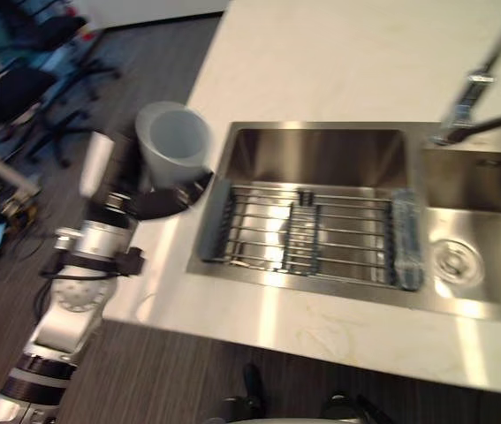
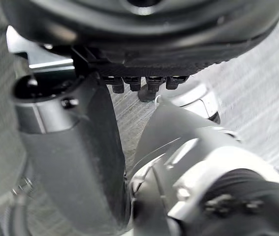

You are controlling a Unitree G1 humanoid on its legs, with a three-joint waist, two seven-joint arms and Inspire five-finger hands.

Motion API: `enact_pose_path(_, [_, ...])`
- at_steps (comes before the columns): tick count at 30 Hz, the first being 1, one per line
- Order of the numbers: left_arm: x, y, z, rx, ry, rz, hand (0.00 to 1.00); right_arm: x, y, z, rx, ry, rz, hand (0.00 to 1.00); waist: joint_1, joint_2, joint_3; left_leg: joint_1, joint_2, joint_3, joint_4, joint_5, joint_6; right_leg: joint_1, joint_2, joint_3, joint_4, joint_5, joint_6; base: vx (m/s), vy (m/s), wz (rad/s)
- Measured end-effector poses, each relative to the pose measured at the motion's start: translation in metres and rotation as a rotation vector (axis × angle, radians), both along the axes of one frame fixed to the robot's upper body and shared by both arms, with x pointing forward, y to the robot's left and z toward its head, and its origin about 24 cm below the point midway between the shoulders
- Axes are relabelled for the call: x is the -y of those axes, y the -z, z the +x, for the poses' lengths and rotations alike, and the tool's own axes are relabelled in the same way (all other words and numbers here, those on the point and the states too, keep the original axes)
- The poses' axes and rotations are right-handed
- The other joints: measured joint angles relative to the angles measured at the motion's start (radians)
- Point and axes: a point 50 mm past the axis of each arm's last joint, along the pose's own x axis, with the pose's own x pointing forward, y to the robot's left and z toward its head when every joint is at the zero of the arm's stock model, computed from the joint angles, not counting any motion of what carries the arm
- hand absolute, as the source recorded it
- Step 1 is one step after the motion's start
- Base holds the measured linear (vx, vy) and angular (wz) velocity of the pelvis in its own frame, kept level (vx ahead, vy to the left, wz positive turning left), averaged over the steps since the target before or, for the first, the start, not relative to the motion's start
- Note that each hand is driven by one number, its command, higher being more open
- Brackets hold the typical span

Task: Walk over to the sink, pick up the cup, carry it to the dishwasher, place the cup inside the dishwasher, then close the dishwasher door

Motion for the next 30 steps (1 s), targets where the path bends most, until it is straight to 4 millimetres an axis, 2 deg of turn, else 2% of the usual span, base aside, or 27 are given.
enact_pose_path(2, [-0.014,-0.013,-0.012,0.112,0.022,-0.125,0.0,0.0,0.0,-0.002,0.008,0.034,0.0,1.0,0.027,-0.004,0.003,-0.03,0.011,0.132,0.029,-0.053,0.038,-0.01,-0.016,-0.064,0.03,-0.012,0.011,-0.02,0.048,1.1])
enact_pose_path(3, [-0.024,-0.02,-0.02,0.191,0.023,-0.193,0.0,0.003,-0.001,0.0,0.018,0.036,-0.014,1.0,0.046,-0.004,0.002,-0.053,0.025,0.262,0.093,-0.09,0.078,-0.015,-0.026,-0.102,0.064,-0.021,0.01,0.08,0.099,1.29])
enact_pose_path(4, [-0.034,-0.025,-0.027,0.242,0.01,-0.221,0.0,0.005,-0.002,0.001,0.027,0.044,-0.017,1.0,0.051,0.004,-0.003,-0.061,0.012,0.323,0.115,-0.082,0.092,-0.017,-0.04,-0.127,0.138,-0.045,-0.021,0.08,0.135,1.4])
enact_pose_path(5, [-0.037,-0.027,-0.029,0.256,0.002,-0.224,0.0,0.005,-0.002,0.001,0.025,0.045,-0.015,1.0,0.049,0.001,-0.001,-0.061,0.012,0.332,0.122,-0.077,0.106,-0.026,-0.055,-0.14,0.196,-0.055,-0.04,0.0,0.127,1.67])
enact_pose_path(6, [-0.047,-0.025,-0.035,0.279,-0.034,-0.254,0.0,0.002,-0.001,0.001,0.031,0.047,-0.004,1.0,0.047,0.004,-0.004,-0.068,0.015,0.301,0.122,-0.073,0.114,-0.06,-0.051,-0.119,0.26,-0.122,-0.054,-0.07,0.061,1.62])
enact_pose_path(7, [-0.055,-0.024,-0.037,0.293,-0.063,-0.288,0.0,-0.004,0.001,0.001,0.043,0.056,0.015,1.0,0.051,-0.008,-0.009,-0.074,-0.003,0.273,0.101,-0.058,0.126,-0.076,-0.022,-0.114,0.19,-0.117,-0.074,-0.08,0.015,1.62])
enact_pose_path(8, [-0.061,-0.023,-0.039,0.3,-0.082,-0.315,0.0,-0.008,0.002,0.0,0.045,0.056,0.028,1.0,0.045,-0.026,-0.014,-0.073,-0.018,0.276,0.08,-0.078,0.135,-0.09,-0.027,-0.123,0.155,-0.091,-0.073,-0.04,0.005,1.39])
enact_pose_path(9, [-0.072,-0.011,-0.045,0.309,-0.143,-0.407,0.0,-0.011,0.003,0.002,0.046,0.044,0.031,1.0,0.052,-0.034,-0.02,-0.089,0.007,0.392,0.128,-0.128,0.163,-0.078,-0.053,-0.179,0.16,-0.076,-0.046,0.06,0.028,1.26])
enact_pose_path(10, [-0.081,0.0,-0.048,0.307,-0.205,-0.498,0.0,-0.011,0.002,-0.004,0.054,0.043,0.018,1.0,0.065,-0.046,-0.017,-0.089,0.063,0.562,0.229,-0.203,0.16,-0.068,-0.093,-0.216,0.182,-0.075,-0.045,0.1,0.049,1.17])
enact_pose_path(11, [-0.085,0.005,-0.049,0.298,-0.229,-0.521,0.0,-0.01,0.002,-0.005,0.054,0.034,0.012,1.0,0.064,-0.049,-0.016,-0.08,0.093,0.621,0.262,-0.224,0.159,-0.06,-0.112,-0.237,0.198,-0.075,-0.045,0.12,0.05,1.16])
enact_pose_path(12, [-0.092,0.009,-0.052,0.275,-0.263,-0.532,0.0,-0.009,0.001,-0.008,0.041,0.027,0.006,1.0,0.058,-0.042,-0.02,-0.036,0.145,0.704,0.262,-0.211,0.158,-0.043,-0.144,-0.276,0.253,-0.078,-0.042,0.11,0.061,1.09])
enact_pose_path(13, [-0.095,0.009,-0.055,0.272,-0.278,-0.529,0.0,-0.005,0.0,-0.011,0.039,0.043,-0.012,1.0,0.061,-0.039,-0.021,-0.011,0.124,0.699,0.227,-0.19,0.077,-0.034,-0.189,-0.301,0.314,-0.082,-0.036,0.1,0.101,0.96])
enact_pose_path(14, [-0.096,0.008,-0.056,0.272,-0.286,-0.527,0.0,-0.006,0.001,-0.011,0.038,0.042,-0.02,1.0,0.067,-0.046,-0.024,0.0,0.1,0.692,0.206,-0.19,0.077,-0.029,-0.209,-0.306,0.328,-0.079,-0.034,0.07,0.169,0.63])
enact_pose_path(16, [-0.108,0.004,-0.071,0.279,-0.344,-0.505,0.0,-0.015,0.004,-0.008,0.035,0.034,-0.033,1.0,0.086,-0.079,-0.048,0.027,0.02,0.647,0.141,-0.195,0.085,0.011,-0.241,-0.321,0.316,-0.071,-0.021,0.06,0.197,0.59])
enact_pose_path(17, [-0.109,0.004,-0.073,0.272,-0.355,-0.499,0.0,-0.016,0.004,-0.01,0.021,0.042,-0.043,1.0,0.09,-0.086,-0.056,0.028,0.005,0.631,0.133,-0.197,0.09,0.021,-0.245,-0.326,0.31,-0.064,-0.012,0.1,0.161,0.79])
enact_pose_path(19, [-0.117,0.008,-0.085,0.239,-0.412,-0.458,0.0,-0.02,0.006,-0.016,-0.009,0.058,-0.054,1.0,0.102,-0.091,-0.064,0.034,-0.027,0.578,0.115,-0.208,0.107,0.044,-0.255,-0.33,0.315,-0.029,-0.023,0.13,0.138,0.8])
enact_pose_path(20, [-0.12,0.014,-0.091,0.2,-0.431,-0.434,0.0,-0.023,0.007,-0.019,-0.017,0.076,-0.057,1.0,0.109,-0.091,-0.065,0.04,-0.047,0.531,0.108,-0.217,0.121,0.052,-0.269,-0.301,0.357,-0.001,-0.063,0.18,0.146,1.25])
enact_pose_path(21, [-0.12,0.02,-0.092,0.164,-0.415,-0.401,0.0,-0.022,0.006,-0.024,-0.02,0.1,-0.07,1.0,0.106,-0.089,-0.067,0.048,-0.065,0.446,0.11,-0.226,0.133,0.025,-0.289,-0.2,0.467,0.028,-0.116,0.2,0.139,1.52])
enact_pose_path(22, [-0.119,0.023,-0.09,0.149,-0.396,-0.388,0.0,-0.023,0.006,-0.027,-0.023,0.116,-0.065,1.0,0.102,-0.088,-0.069,0.049,-0.069,0.402,0.117,-0.229,0.137,0.004,-0.273,-0.124,0.496,-0.01,-0.091,0.32,0.137,2.51])
enact_pose_path(23, [-0.117,0.034,-0.083,0.116,-0.306,-0.375,0.0,-0.033,0.008,-0.03,-0.016,0.154,-0.04,1.0,0.094,-0.084,-0.076,0.057,-0.074,0.265,0.137,-0.233,0.143,-0.048,-0.173,0.098,0.482,-0.114,-0.074,0.29,0.084,2.27])
enact_pose_path(25, [-0.117,0.041,-0.081,0.097,-0.274,-0.375,0.0,-0.038,0.008,-0.029,-0.012,0.138,-0.027,1.0,0.094,-0.085,-0.079,0.067,-0.085,0.193,0.146,-0.234,0.142,-0.081,-0.111,0.234,0.454,-0.138,-0.057,0.19,0.033,1.88])
enact_pose_path(27, [-0.115,0.049,-0.078,0.083,-0.233,-0.393,0.0,-0.043,0.009,-0.027,-0.008,0.099,-0.014,1.0,0.095,-0.104,-0.094,0.087,-0.108,0.064,0.148,-0.235,0.14,-0.122,-0.045,0.386,0.375,-0.151,-0.04,0.24,0.009,2.03])
enact_pose_path(28, [-0.112,0.053,-0.076,0.078,-0.213,-0.401,0.0,-0.044,0.01,-0.025,-0.008,0.066,-0.019,1.0,0.107,-0.115,-0.101,0.098,-0.117,0.014,0.147,-0.236,0.138,-0.14,-0.023,0.44,0.321,-0.151,-0.039,0.27,0.012,1.77])
enact_pose_path(29, [-0.11,0.055,-0.075,0.076,-0.207,-0.404,0.0,-0.044,0.01,-0.024,-0.005,0.049,-0.024,1.0,0.115,-0.117,-0.102,0.104,-0.119,-0.005,0.147,-0.238,0.136,-0.151,-0.013,0.467,0.297,-0.15,-0.038,0.24,0.003,1.55])
enact_pose_path(30, [-0.105,0.06,-0.072,0.064,-0.19,-0.418,0.0,-0.043,0.009,-0.019,0.008,0.002,-0.039,1.0,0.126,-0.118,-0.104,0.12,-0.119,-0.044,0.147,-0.244,0.124,-0.18,0.014,0.536,0.255,-0.144,-0.027,0.2,0.0,1.27])
